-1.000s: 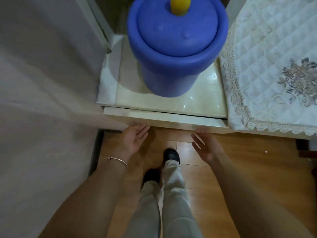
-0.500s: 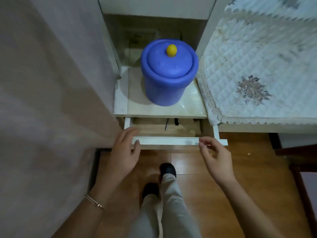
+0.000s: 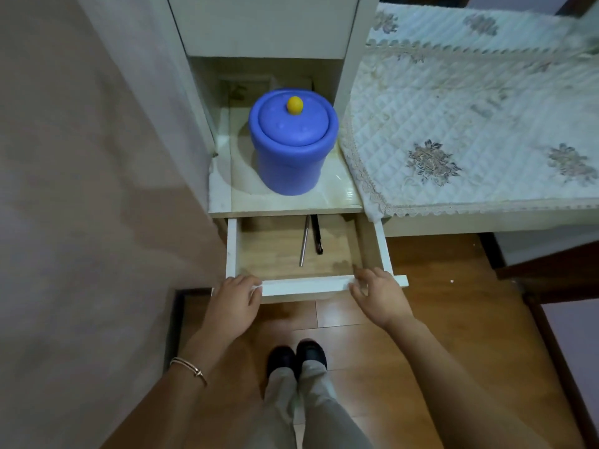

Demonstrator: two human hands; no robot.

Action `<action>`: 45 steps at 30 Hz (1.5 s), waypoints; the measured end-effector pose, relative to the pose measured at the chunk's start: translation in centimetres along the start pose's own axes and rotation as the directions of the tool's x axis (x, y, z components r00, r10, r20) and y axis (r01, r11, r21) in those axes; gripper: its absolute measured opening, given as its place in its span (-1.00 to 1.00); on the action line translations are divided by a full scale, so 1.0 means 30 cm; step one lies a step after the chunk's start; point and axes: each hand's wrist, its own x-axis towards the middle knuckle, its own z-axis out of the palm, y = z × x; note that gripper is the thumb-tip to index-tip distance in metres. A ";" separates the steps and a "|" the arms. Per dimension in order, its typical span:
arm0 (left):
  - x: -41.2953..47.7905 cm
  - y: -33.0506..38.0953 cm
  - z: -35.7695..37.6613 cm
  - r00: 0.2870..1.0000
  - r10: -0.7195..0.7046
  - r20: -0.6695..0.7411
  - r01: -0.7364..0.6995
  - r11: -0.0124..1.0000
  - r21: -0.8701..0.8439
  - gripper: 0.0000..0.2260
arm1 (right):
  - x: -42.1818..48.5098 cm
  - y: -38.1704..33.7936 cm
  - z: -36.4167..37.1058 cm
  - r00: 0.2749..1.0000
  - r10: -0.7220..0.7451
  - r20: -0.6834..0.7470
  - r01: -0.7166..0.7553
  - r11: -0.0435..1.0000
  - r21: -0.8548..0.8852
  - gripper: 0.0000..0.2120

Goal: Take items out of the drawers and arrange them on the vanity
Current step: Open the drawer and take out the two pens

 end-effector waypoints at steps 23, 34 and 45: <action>-0.178 0.015 0.054 0.995 -0.081 0.060 0.073 0.990 0.121 -0.82 | -0.206 0.061 0.034 0.989 0.036 0.144 -0.035 0.999 -0.011 -0.73; 0.213 0.265 0.198 0.949 -0.234 0.212 0.236 0.972 0.019 -0.82 | 0.209 -0.047 0.045 0.908 0.067 0.414 -0.163 0.966 0.199 -0.82; 0.352 0.284 0.292 0.901 -0.398 0.171 0.397 0.917 0.041 -0.79 | 0.374 -0.068 0.159 0.910 0.128 0.394 -0.238 0.940 0.244 -0.73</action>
